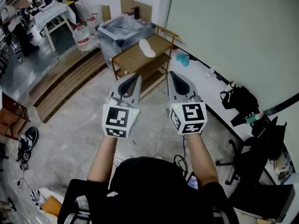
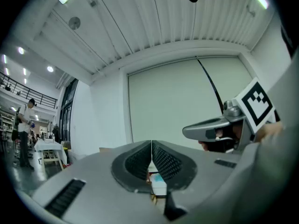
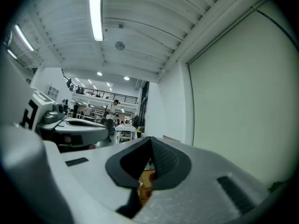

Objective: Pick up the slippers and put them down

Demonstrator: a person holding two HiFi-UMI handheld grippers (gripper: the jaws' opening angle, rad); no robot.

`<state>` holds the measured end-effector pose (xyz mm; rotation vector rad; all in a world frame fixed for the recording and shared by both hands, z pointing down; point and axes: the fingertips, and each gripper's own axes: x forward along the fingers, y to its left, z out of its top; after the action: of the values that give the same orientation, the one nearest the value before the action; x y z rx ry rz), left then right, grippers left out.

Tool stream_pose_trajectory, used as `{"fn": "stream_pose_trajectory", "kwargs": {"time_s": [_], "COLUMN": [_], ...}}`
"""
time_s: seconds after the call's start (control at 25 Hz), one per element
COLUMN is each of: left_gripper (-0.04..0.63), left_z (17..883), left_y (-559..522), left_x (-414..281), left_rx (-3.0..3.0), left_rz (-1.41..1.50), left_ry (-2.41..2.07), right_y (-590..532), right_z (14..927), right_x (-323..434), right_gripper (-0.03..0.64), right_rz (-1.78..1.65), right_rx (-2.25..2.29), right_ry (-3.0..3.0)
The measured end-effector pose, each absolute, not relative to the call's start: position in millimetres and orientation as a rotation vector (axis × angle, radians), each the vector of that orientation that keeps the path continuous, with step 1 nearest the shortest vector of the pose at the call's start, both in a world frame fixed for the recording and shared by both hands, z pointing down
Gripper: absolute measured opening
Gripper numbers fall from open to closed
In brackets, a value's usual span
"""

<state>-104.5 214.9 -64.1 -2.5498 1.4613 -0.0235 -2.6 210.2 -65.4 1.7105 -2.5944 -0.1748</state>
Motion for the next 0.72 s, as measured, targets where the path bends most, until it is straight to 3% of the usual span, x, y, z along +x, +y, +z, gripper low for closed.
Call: {"fn": "stream_pose_trajectory", "kwargs": {"time_s": [0.72], "left_gripper": [0.006], "left_z": [-35.0], "left_y": [217.0], "left_x": [-42.2], "left_rx": [-2.512], "left_rz": [-0.095], "left_ry": [1.571], "right_y": [210.8], "right_z": [-34.2], "right_x": [63.5], "right_gripper": [-0.003], "right_rz": [-0.015], "right_rx": [1.577], "right_ry": [-2.696]}}
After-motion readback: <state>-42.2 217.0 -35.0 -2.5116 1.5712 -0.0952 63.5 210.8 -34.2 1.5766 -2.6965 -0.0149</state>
